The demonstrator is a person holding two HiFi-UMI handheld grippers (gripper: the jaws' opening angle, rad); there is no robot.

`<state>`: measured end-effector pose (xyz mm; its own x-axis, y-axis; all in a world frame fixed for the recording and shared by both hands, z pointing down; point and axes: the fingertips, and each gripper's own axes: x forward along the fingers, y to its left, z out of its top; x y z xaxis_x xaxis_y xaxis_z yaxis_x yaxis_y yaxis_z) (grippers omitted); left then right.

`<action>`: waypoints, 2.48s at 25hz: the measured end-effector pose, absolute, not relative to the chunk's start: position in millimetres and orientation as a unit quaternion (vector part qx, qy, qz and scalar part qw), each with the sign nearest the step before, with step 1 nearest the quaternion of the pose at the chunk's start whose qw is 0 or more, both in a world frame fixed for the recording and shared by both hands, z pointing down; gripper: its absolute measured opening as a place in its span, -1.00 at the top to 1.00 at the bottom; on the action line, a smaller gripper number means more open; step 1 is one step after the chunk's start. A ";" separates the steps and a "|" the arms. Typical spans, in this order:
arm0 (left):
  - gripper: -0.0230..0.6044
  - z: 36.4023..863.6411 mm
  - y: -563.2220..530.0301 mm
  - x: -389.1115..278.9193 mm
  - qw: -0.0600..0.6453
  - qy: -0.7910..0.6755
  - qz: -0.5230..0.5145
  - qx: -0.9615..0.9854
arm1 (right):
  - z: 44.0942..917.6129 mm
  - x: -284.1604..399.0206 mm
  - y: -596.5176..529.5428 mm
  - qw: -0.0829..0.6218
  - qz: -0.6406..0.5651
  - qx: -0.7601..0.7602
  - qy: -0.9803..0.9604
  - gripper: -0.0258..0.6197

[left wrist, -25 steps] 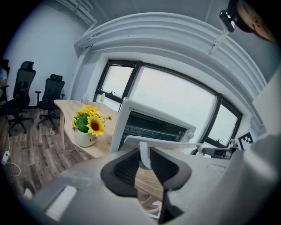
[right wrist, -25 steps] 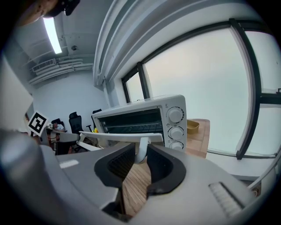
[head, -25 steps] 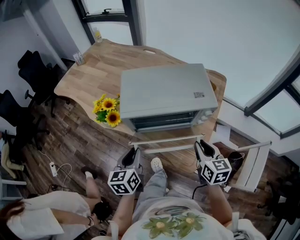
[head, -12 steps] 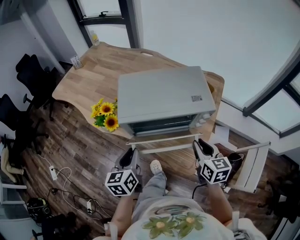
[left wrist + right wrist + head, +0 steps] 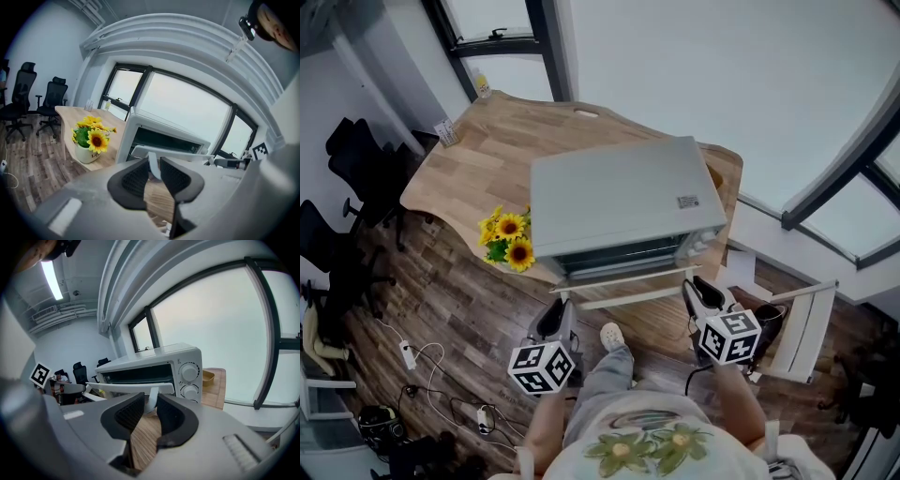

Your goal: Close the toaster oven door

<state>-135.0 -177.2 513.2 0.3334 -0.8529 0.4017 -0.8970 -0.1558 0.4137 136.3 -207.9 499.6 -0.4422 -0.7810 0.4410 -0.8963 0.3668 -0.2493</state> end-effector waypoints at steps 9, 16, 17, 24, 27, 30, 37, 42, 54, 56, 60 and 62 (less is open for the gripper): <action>0.63 509.2 -186.1 -135.6 0.303 -0.568 0.035 0.764 | 495.4 135.6 -216.5 0.125 0.240 0.516 -0.812 0.65; 0.63 507.4 -193.1 -136.7 0.308 -0.561 0.038 0.768 | 494.1 134.5 -223.6 0.130 0.251 0.517 -0.808 0.65; 0.63 507.2 -193.8 -136.8 0.309 -0.559 0.039 0.768 | 493.9 134.3 -224.3 0.131 0.253 0.517 -0.807 0.65; 0.62 504.1 -201.0 -137.4 0.317 -0.548 0.046 0.773 | 490.6 133.4 -231.1 0.136 0.259 0.523 -0.801 0.65; 0.62 503.2 -203.9 -137.2 0.322 -0.546 0.051 0.772 | 489.7 133.5 -233.5 0.139 0.263 0.524 -0.798 0.65; 0.62 501.4 -208.9 -138.3 0.325 -0.546 0.051 0.771 | 488.1 132.4 -238.9 0.142 0.268 0.522 -0.797 0.65; 0.62 497.9 -221.5 -139.2 0.329 -0.545 0.053 0.769 | 484.8 131.2 -251.7 0.149 0.274 0.522 -0.794 0.65; 0.62 496.3 -227.4 -139.6 0.331 -0.544 0.054 0.769 | 483.4 130.8 -258.0 0.152 0.278 0.521 -0.792 0.65; 0.62 493.0 -240.5 -142.2 0.330 -0.544 0.051 0.770 | 479.6 128.8 -270.9 0.137 0.278 0.523 -0.794 0.65; 0.62 492.5 -242.6 -142.4 0.330 -0.544 0.050 0.770 | 479.1 128.6 -273.1 0.135 0.278 0.523 -0.794 0.65; 0.62 491.6 -245.7 -142.2 0.331 -0.544 0.048 0.769 | 477.7 128.8 -276.5 0.131 0.278 0.525 -0.794 0.65; 0.62 491.3 -246.1 -142.5 0.333 -0.544 0.047 0.769 | 477.5 128.7 -276.7 0.132 0.278 0.525 -0.794 0.65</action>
